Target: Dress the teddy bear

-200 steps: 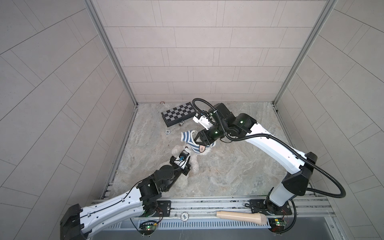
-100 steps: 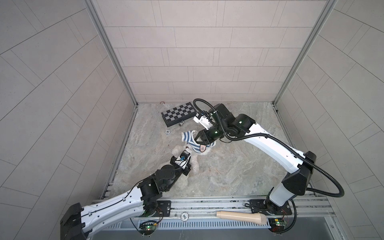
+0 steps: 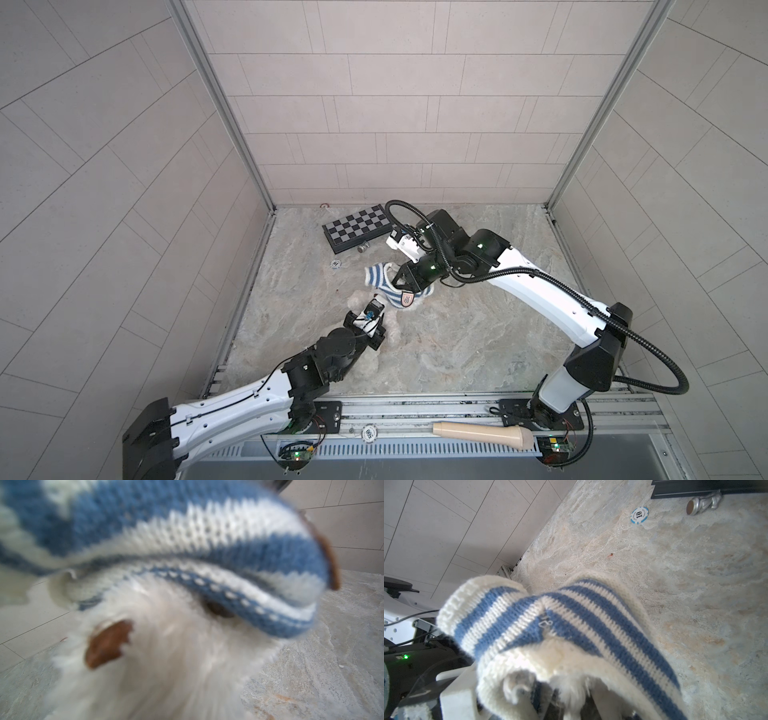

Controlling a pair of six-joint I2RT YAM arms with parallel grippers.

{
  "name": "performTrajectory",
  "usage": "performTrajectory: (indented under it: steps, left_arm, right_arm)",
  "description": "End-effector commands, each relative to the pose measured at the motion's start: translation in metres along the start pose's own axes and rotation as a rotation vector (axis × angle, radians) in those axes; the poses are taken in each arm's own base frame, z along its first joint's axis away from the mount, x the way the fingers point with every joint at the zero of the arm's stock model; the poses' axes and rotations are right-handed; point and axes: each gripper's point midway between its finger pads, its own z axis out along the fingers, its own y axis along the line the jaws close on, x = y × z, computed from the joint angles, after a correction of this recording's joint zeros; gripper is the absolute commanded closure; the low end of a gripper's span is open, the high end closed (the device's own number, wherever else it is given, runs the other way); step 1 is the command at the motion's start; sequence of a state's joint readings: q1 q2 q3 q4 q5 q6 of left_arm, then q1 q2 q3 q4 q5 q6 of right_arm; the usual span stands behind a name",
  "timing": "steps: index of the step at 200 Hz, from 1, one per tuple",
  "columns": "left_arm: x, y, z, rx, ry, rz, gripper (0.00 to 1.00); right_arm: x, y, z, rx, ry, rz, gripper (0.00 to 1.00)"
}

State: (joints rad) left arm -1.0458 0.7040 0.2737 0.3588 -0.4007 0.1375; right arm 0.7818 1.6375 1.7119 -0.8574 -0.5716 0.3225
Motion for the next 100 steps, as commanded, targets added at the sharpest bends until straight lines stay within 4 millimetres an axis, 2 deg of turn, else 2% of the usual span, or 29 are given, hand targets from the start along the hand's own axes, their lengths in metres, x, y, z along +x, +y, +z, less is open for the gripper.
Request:
performTrajectory:
  steps: [1,16,26,35,48,61,72,100]
  left_arm:
    - [-0.029,0.006,-0.001,-0.024,-0.092,-0.065,1.00]
    - [-0.029,0.006,0.000,-0.027,-0.095,-0.077,1.00]
    - [-0.029,0.006,0.001,-0.025,-0.090,-0.081,1.00]
    - [-0.029,0.003,0.002,-0.013,-0.087,-0.087,0.87]
    - [-0.030,-0.004,0.005,0.031,-0.082,-0.102,0.61]
    - [-0.028,-0.011,0.008,0.071,-0.067,-0.129,0.43]
    - [-0.025,-0.019,0.010,0.127,-0.055,-0.161,0.36]
    - [-0.024,-0.030,0.007,0.222,-0.040,-0.267,0.27]
  right_arm:
    - [0.008,0.020,-0.012,-0.046,0.002,-0.042,0.94]
    - [0.008,0.021,-0.014,-0.049,-0.014,-0.051,1.00]
    - [0.006,0.021,-0.016,-0.050,-0.031,-0.058,1.00]
    - [0.005,0.021,-0.017,-0.047,-0.045,-0.063,1.00]
    - [0.003,0.018,-0.021,-0.040,-0.077,-0.072,1.00]
    - [0.001,0.012,-0.026,-0.011,-0.109,-0.092,1.00]
    - [0.000,0.008,-0.032,0.010,-0.132,-0.117,1.00]
    - [-0.004,-0.006,-0.042,0.075,-0.184,-0.202,1.00]
